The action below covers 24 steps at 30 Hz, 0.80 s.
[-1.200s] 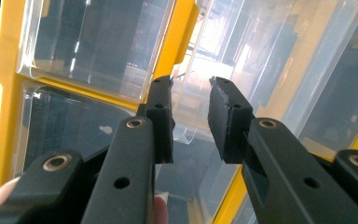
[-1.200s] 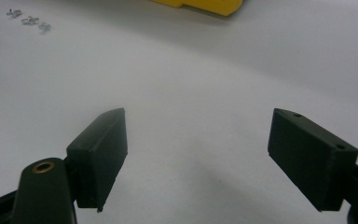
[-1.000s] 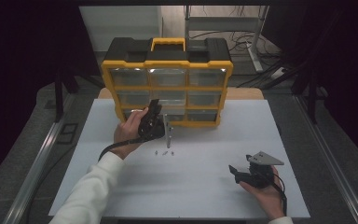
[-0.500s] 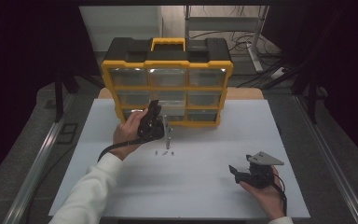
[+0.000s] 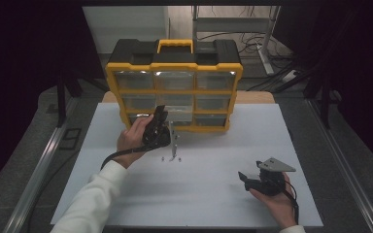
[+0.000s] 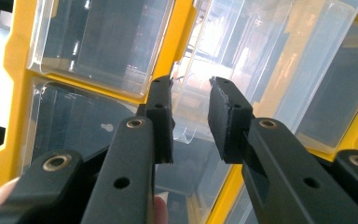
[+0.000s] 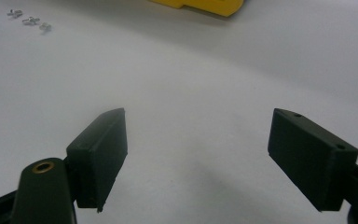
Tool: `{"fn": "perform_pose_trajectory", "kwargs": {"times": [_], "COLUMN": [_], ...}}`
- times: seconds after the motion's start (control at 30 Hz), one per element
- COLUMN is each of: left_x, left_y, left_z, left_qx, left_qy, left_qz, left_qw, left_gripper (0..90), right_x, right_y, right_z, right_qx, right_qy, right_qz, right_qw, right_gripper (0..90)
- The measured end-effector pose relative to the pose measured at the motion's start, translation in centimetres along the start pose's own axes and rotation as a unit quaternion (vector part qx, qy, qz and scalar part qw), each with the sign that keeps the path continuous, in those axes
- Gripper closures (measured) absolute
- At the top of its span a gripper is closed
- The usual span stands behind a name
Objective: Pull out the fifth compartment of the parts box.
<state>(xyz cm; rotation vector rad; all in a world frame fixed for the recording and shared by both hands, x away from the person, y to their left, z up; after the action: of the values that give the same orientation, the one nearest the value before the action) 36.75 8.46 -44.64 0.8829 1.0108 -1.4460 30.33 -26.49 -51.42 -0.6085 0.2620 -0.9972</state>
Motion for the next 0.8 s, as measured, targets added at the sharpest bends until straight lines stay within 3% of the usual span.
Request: {"fn": "perform_pose_trajectory", "kwargs": {"times": [0.8], "left_x": [0.09], "left_y": [-0.57], "left_z": [-0.07], "left_qx": [0.002], "left_qy": [-0.004], "left_qz": [-0.001], "left_qw": [1.0000], "left_gripper": [71.3], "right_x": [0.01], "right_y": [-0.02], "right_z": [0.02], "right_qx": [0.000], "right_qy": [0.001], "right_qz": [-0.001], "right_qw": [1.0000], "right_gripper": [20.5]}}
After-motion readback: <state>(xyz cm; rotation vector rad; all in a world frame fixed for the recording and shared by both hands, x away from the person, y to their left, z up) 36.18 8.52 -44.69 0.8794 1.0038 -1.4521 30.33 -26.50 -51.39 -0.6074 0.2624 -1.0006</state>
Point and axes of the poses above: each handheld gripper's, and its own axes: y roughly forward along the jaws, z roughly out of its top, x roughly to its right, the point moved 2 cm from there along y, roughly forward along the jaws, and after that the axes turned 2 degrees about -z, right-handed, at the moved point
